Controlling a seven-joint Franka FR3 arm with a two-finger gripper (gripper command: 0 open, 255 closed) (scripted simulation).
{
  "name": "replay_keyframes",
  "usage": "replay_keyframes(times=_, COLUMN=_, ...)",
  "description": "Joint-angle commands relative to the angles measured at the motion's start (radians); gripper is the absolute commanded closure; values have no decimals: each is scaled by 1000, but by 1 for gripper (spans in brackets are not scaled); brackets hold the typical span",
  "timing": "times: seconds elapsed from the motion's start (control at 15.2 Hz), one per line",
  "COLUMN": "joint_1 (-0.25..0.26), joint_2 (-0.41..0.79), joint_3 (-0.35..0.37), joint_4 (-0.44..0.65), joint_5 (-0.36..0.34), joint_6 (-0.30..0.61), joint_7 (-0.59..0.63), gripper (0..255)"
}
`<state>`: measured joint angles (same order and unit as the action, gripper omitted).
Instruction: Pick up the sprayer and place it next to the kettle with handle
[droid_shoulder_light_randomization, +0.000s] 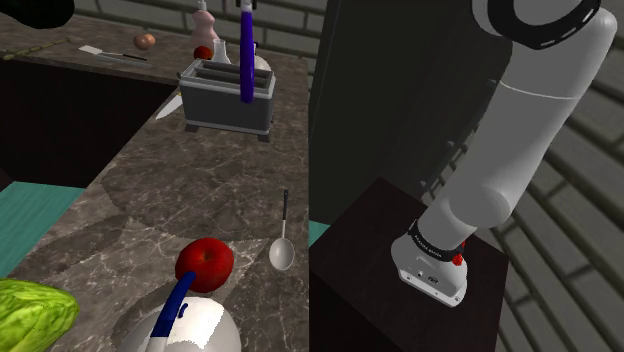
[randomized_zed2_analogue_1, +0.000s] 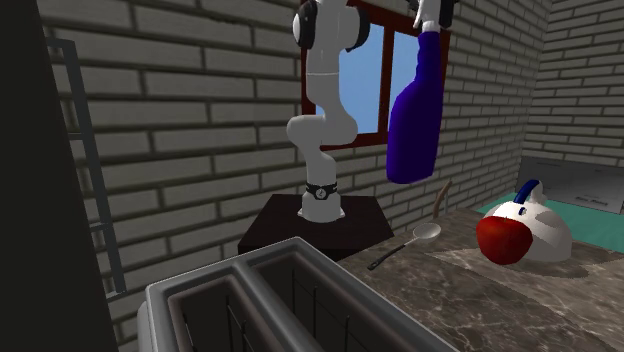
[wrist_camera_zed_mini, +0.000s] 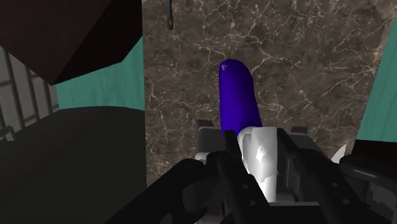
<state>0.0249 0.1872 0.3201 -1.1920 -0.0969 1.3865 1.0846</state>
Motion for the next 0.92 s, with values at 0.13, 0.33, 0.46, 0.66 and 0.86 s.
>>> replay_keyframes(times=0.13, joint_1=16, joint_2=-127, joint_3=22, joint_4=-151, joint_5=38, joint_6=28, joint_7=54, gripper=255)
replay_keyframes(times=0.33, joint_1=37, joint_2=-197, joint_3=43, joint_4=-223, joint_5=61, joint_6=32, joint_7=101, gripper=255)
replay_keyframes(times=0.46, joint_1=53, joint_2=-239, joint_3=58, joint_4=-262, joint_5=77, joint_6=31, joint_7=133, gripper=255)
replay_keyframes(times=0.66, joint_1=77, joint_2=-293, joint_3=83, joint_4=-308, joint_5=99, joint_6=25, joint_7=185, gripper=255)
replay_keyframes(times=0.86, joint_1=102, joint_2=-339, joint_3=112, joint_4=-341, joint_5=121, joint_6=16, joint_7=240, gripper=255)
